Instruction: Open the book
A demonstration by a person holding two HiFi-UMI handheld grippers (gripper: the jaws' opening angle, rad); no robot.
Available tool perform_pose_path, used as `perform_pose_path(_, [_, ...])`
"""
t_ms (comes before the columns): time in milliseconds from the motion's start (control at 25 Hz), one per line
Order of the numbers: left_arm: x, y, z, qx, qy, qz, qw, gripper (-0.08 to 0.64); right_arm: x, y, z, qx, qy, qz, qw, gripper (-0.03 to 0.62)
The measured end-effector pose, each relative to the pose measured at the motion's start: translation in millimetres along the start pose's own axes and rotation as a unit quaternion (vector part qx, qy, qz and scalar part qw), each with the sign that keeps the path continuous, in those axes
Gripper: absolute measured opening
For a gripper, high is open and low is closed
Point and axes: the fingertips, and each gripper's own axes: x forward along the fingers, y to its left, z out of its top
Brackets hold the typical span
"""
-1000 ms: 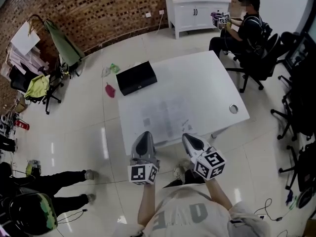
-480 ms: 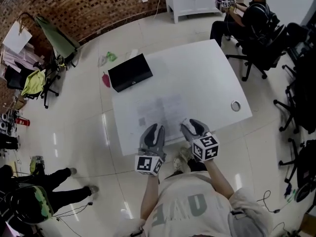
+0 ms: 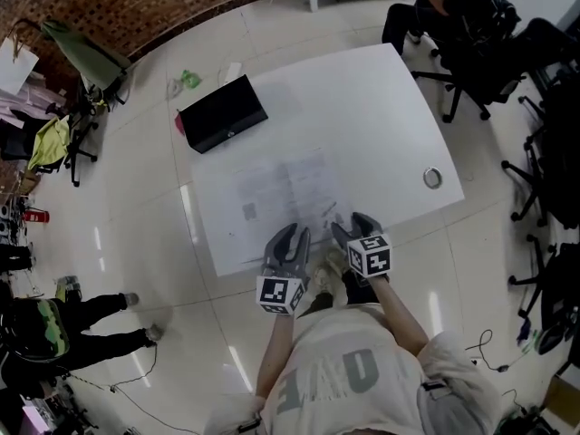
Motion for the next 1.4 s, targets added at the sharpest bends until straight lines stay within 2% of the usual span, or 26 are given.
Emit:
perform_pose_path(160, [1, 3, 7, 0.017, -0.009, 0.008, 0.9998, 0.115, 2, -2, 2, -0.006, 0.006, -0.008, 1.0, 0.251])
perform_pose_path(320, [-3, 6, 6, 0.014, -0.008, 0.013, 0.9998, 0.115, 2, -4, 1, -0.003, 0.015, -0.021, 1.0, 0.223])
perform_pose_path(400, [-7, 9, 3, 0.011, -0.007, 0.016, 0.9998, 0.113, 0, -12, 1, 0.002, 0.014, -0.043, 0.999, 0.158])
perform_pose_path(480, [-10, 11, 1, 0.01, -0.007, 0.019, 0.9998, 0.112, -4, -20, 2, 0.008, 0.011, -0.064, 0.998, 0.046])
perform_pose_path(600, [-13, 12, 3, 0.013, -0.01, 0.022, 0.9996, 0.112, -6, -25, 3, 0.011, 0.006, -0.079, 0.997, 0.021])
perform_pose_path(760, [-19, 14, 4, 0.017, -0.012, 0.028, 0.9994, 0.112, -11, -21, 7, -0.024, 0.006, -0.101, 0.995, 0.005])
perform_pose_path(1040, [-17, 9, 0, 0.011, -0.011, 0.022, 0.9996, 0.114, -28, 3, 33, -0.037, -0.028, -0.071, 0.996, 0.002])
perform_pose_path(1200, [-2, -12, -11, -0.008, 0.016, -0.02, 0.9997, 0.245, -45, 29, 57, -0.049, -0.059, -0.038, 0.996, 0.002])
perform_pose_path(1280, [4, -25, -19, 0.01, 0.038, -0.043, 0.9983, 0.261, -51, 43, 68, -0.052, -0.071, -0.02, 0.996, 0.002])
perform_pose_path(1400, [14, -44, -26, 0.066, 0.064, -0.073, 0.9931, 0.274, -57, 59, 82, -0.056, -0.086, 0.003, 0.995, 0.002])
